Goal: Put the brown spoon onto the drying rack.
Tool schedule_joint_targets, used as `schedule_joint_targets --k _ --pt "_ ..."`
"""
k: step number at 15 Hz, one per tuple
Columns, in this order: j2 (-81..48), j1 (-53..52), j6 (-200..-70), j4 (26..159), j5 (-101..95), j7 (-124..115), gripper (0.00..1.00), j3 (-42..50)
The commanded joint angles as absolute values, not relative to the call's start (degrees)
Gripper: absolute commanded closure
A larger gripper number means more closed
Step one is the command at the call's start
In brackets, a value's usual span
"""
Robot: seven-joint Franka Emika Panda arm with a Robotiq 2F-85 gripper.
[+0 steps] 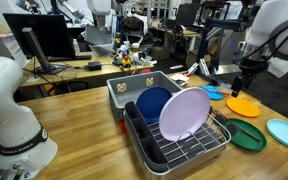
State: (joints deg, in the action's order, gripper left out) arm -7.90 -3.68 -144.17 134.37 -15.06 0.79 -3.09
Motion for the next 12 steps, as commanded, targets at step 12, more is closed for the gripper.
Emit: schedule_joint_targets --k 12 --pt "-29.5 -14.7 -155.7 128.0 -33.3 -16.6 0.00 7.2"
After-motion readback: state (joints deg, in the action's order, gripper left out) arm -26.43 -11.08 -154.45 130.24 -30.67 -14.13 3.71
